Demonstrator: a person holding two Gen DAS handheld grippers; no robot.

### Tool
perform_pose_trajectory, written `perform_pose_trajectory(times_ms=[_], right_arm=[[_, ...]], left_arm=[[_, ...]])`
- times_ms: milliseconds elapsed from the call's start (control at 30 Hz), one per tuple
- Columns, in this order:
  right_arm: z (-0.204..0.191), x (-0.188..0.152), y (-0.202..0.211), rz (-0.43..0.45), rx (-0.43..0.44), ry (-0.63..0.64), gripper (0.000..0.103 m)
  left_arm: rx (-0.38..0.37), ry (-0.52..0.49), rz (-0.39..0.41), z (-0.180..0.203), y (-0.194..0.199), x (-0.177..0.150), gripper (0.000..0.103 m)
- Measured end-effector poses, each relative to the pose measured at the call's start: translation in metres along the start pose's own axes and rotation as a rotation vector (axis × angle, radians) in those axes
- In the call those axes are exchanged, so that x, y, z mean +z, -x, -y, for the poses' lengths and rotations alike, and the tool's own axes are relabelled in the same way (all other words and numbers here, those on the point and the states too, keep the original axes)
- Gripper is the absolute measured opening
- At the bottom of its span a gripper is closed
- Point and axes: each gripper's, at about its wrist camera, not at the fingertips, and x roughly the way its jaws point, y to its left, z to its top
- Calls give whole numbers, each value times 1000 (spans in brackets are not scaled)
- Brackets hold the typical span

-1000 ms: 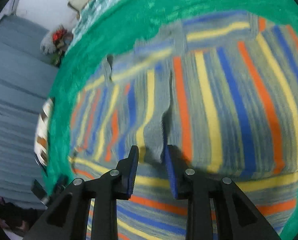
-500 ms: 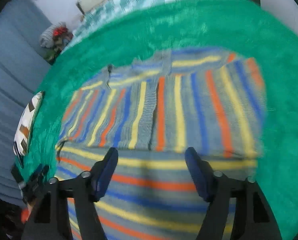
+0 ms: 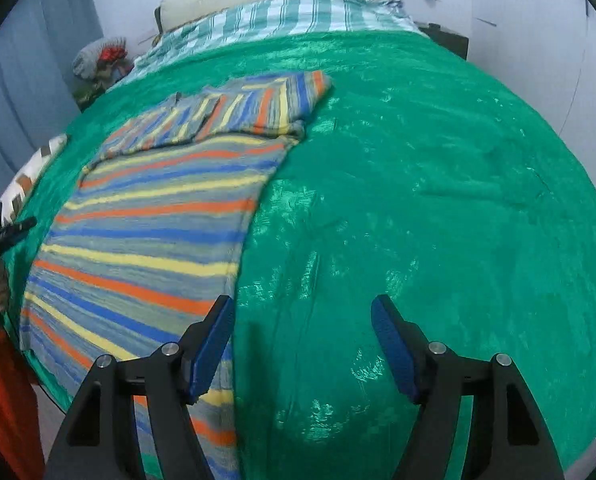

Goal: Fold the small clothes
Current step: 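Open the right tool and withdraw it from the folded sweater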

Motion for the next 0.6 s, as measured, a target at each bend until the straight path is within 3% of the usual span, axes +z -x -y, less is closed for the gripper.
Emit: perform_pose_trajectory(times_ms=[67,167,367,600], right_arm=[[0,0,6,58,-17,-2,72],[2,1,-2,50,-62,-13,73],[18,0,-6,43,-122,-63,73],[32,-6,-22,-19,-188,-118,73]], left_arm=[[-18,-44,-3,25,5,-6,101],[17,-76,-1,37,2,-12,101],[79,22,30,-4,4,-14,101],[167,69,-2,-31,-17,-16,102]])
